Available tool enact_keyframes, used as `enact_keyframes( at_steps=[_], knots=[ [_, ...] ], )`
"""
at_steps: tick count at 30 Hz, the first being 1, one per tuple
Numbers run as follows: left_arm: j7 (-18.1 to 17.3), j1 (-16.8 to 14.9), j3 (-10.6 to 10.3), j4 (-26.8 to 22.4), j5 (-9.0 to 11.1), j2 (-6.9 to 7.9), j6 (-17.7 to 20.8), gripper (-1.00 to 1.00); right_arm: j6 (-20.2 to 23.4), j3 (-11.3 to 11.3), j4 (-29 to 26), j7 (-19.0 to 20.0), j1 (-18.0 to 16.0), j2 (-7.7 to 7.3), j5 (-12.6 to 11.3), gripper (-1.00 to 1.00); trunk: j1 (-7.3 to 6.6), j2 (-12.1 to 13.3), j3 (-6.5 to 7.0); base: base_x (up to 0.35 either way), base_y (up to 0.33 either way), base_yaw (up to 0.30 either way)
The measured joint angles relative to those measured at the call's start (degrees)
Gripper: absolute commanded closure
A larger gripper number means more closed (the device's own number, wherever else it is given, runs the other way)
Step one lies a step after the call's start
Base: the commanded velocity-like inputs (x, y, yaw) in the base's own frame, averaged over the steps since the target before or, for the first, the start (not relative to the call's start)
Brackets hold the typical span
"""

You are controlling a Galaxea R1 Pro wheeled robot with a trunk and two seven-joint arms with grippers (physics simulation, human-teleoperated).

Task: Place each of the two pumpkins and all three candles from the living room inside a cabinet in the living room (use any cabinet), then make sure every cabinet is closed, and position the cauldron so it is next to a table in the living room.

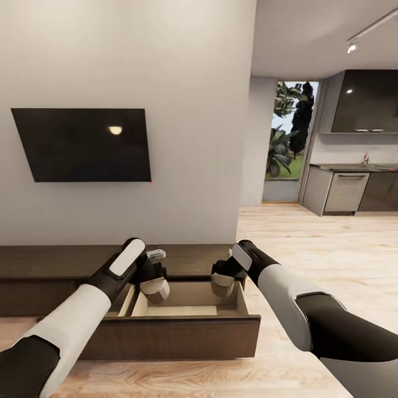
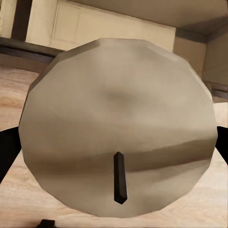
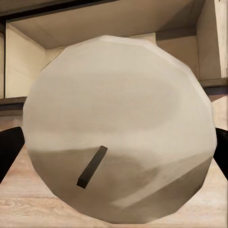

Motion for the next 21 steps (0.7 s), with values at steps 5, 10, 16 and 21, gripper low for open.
enact_keyframes(
  at_steps=[5, 10, 16, 21],
  knots=[
    [-0.1, -0.01, 0.03, 1.66, -3.02, -0.9, -0.02, 1.0, -0.33, 0.02, 0.19, 0.33, 0.01, 0.0, 0.07, 1.0, 0.0, 0.0, 0.01, 0.001, -0.042, 0.0],
    [-0.11, -0.01, -0.03, 1.84, -3.39, -1.61, -0.11, 1.0, -1.05, -0.03, 0.27, 0.37, 0.04, 0.0, -0.05, 1.0, -0.01, -0.01, 0.01, 0.047, -0.037, 0.0],
    [-0.21, -0.01, -0.13, 1.91, -4.63, -2.11, -0.17, 1.0, -1.53, 0.01, 0.31, 0.4, 0.05, 0.0, 0.04, 1.0, -0.02, -0.01, 0.01, 0.203, -0.177, 0.0],
    [-0.42, -0.02, -0.16, 1.92, -4.85, -2.33, -0.18, 1.0, -2.0, 0.0, 1.27, 1.28, 0.05, 0.0, 0.0, 1.0, 0.0, 0.0, 0.0, 0.068, -0.075, 0.0]
  ],
)
